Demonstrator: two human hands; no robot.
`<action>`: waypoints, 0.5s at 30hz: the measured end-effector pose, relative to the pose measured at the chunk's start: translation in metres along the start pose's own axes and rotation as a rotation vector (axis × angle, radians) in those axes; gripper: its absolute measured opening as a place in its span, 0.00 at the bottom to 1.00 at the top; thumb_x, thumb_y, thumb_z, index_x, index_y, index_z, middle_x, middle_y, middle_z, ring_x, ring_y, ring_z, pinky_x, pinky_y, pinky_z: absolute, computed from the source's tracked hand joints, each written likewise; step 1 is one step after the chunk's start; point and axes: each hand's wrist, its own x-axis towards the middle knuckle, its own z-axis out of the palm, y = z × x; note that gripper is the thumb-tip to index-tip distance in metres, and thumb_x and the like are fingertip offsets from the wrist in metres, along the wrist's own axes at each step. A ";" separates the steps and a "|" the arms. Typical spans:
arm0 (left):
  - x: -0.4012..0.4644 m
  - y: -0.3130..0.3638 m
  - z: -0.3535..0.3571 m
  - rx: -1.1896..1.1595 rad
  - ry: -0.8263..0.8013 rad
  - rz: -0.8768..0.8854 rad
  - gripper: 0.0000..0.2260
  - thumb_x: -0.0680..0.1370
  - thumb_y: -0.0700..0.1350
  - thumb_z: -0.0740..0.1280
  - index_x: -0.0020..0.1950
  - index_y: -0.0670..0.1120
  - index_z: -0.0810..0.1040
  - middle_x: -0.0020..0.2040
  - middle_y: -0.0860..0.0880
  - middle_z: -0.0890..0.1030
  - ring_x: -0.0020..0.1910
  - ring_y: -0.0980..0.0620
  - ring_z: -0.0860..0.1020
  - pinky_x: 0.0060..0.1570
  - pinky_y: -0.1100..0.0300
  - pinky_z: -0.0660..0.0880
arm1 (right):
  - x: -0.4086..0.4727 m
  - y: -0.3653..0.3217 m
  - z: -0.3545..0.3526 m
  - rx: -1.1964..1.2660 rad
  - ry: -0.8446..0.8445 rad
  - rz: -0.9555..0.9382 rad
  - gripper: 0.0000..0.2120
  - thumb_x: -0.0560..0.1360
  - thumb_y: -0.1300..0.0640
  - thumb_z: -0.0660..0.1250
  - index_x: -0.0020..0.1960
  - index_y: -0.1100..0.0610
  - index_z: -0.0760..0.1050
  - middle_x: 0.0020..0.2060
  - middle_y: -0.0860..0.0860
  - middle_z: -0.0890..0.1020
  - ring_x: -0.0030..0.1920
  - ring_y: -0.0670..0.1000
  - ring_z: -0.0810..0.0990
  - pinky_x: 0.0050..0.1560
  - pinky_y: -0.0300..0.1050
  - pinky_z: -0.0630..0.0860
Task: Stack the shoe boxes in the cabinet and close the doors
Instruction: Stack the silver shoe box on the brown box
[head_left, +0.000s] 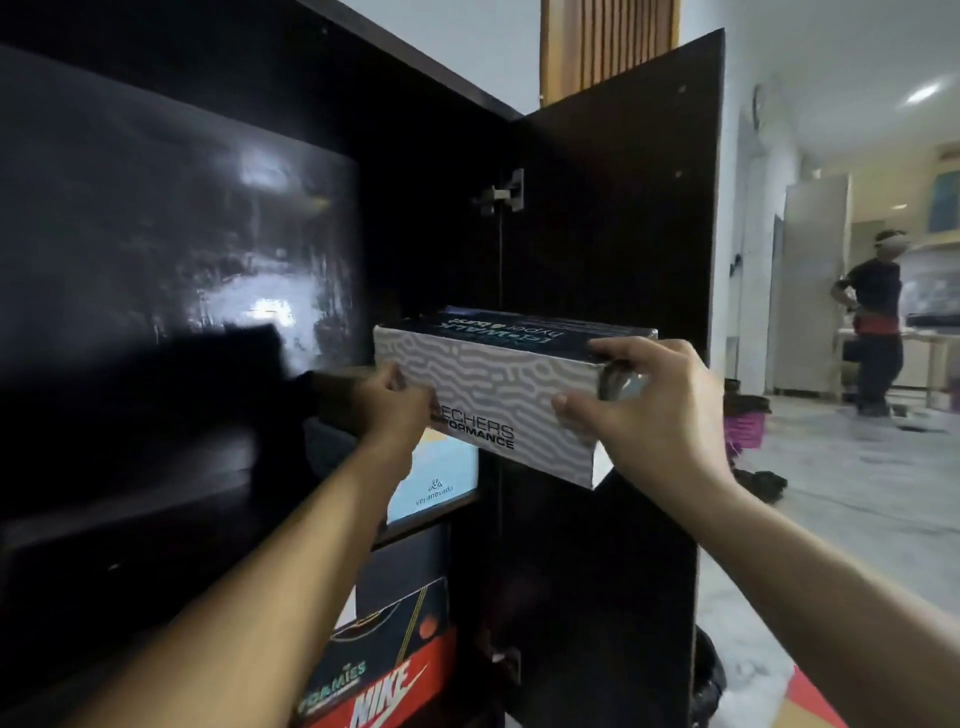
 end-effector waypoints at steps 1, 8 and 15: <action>0.011 0.003 -0.002 0.000 -0.030 -0.005 0.07 0.65 0.37 0.67 0.37 0.46 0.71 0.35 0.45 0.71 0.36 0.51 0.69 0.34 0.56 0.66 | 0.009 0.000 0.015 0.012 -0.002 0.003 0.28 0.61 0.46 0.81 0.59 0.47 0.79 0.52 0.45 0.74 0.57 0.48 0.74 0.56 0.42 0.72; 0.076 0.019 -0.006 0.058 -0.103 -0.109 0.16 0.80 0.49 0.64 0.62 0.40 0.77 0.58 0.42 0.79 0.58 0.44 0.78 0.60 0.53 0.74 | 0.062 0.003 0.107 0.045 -0.085 0.032 0.29 0.65 0.46 0.78 0.64 0.50 0.76 0.59 0.51 0.73 0.62 0.53 0.71 0.58 0.42 0.69; 0.110 0.004 -0.001 0.239 -0.162 0.002 0.28 0.71 0.67 0.67 0.63 0.50 0.77 0.62 0.51 0.78 0.63 0.47 0.75 0.56 0.59 0.68 | 0.105 0.010 0.170 0.320 -0.170 0.052 0.15 0.78 0.56 0.67 0.63 0.58 0.78 0.56 0.54 0.82 0.56 0.50 0.80 0.52 0.34 0.76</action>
